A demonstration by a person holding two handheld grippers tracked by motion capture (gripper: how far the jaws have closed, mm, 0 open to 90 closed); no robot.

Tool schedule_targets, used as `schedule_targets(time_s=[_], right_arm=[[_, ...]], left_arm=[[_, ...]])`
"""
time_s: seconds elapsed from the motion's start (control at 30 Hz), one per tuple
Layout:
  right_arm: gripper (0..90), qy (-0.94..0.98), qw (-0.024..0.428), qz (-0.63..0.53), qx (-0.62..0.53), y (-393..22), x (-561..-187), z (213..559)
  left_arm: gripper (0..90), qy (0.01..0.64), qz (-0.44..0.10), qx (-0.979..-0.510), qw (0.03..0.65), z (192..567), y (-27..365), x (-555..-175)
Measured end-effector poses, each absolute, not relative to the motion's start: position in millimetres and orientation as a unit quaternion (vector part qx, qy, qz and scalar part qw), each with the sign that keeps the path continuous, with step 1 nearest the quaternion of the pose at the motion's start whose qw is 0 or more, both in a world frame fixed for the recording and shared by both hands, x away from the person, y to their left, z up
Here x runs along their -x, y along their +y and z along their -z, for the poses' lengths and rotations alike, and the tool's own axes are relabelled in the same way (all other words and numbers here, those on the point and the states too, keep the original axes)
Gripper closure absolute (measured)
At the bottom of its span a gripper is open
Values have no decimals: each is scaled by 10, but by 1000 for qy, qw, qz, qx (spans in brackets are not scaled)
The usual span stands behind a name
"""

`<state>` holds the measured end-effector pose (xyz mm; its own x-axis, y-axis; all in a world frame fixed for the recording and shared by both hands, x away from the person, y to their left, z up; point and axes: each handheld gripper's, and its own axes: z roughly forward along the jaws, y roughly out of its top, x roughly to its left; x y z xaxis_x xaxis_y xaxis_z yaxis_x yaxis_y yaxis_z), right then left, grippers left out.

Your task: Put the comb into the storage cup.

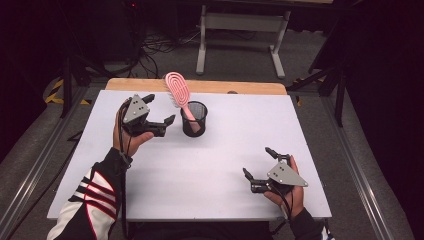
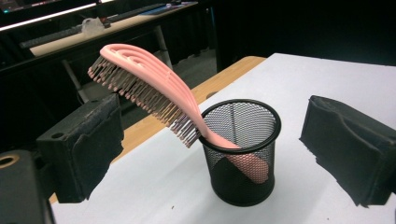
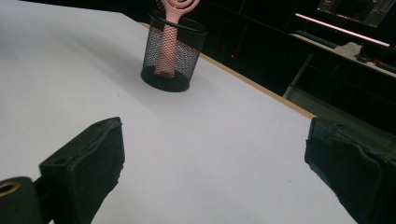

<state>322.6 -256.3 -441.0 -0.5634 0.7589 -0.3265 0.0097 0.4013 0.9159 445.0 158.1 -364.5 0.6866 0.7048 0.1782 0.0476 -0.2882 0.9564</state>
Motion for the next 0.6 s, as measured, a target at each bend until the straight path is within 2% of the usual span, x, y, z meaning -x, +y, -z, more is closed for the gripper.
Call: schedule_targets(time_s=[0.6], right_arm=[[55, 743, 388, -481, -259, -2561, -3227, 4414]], left_arm=[[64, 224, -308, -748, 544, 3670, 1511, -4261]])
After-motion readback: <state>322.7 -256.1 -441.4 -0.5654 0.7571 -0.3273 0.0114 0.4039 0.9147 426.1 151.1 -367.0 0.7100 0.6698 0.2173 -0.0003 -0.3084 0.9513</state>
